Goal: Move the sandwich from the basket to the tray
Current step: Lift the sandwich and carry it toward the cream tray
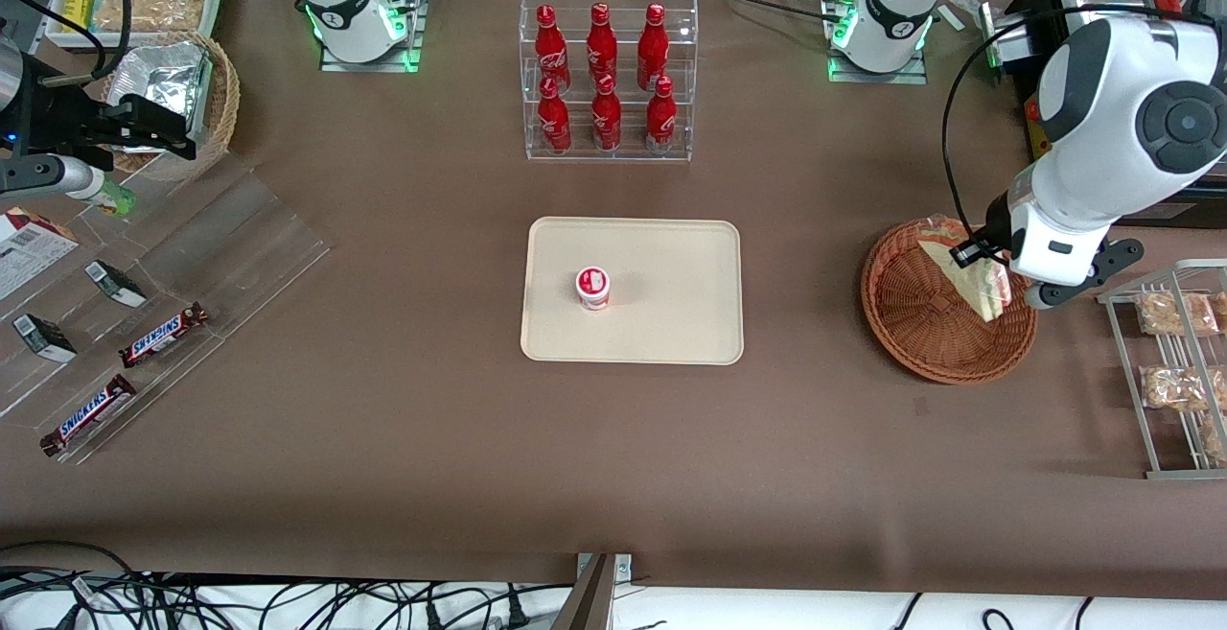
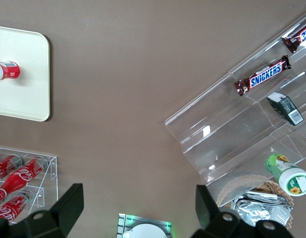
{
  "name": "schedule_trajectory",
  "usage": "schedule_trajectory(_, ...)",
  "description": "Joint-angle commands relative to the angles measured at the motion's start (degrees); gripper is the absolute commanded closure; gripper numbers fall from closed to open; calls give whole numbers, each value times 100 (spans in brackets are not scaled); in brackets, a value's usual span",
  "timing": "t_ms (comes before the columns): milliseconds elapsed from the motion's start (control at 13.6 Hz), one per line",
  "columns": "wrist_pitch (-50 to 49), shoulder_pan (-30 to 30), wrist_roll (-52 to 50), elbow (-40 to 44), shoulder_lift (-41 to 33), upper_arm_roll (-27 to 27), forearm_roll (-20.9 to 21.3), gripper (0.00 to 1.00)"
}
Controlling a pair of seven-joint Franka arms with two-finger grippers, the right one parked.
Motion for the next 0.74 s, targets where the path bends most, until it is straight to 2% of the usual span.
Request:
schedule_trajectory(0,-220,5,423,384,63,-505,-110,100)
schedule_trajectory(74,-220,-12,668,454,72,-725,-110,100)
schedule_trajectory(441,-194,-73,662,718,387,-1631,-40,100)
schedule_trajectory(662,-2,-608,662,718,616,-1720,4,100)
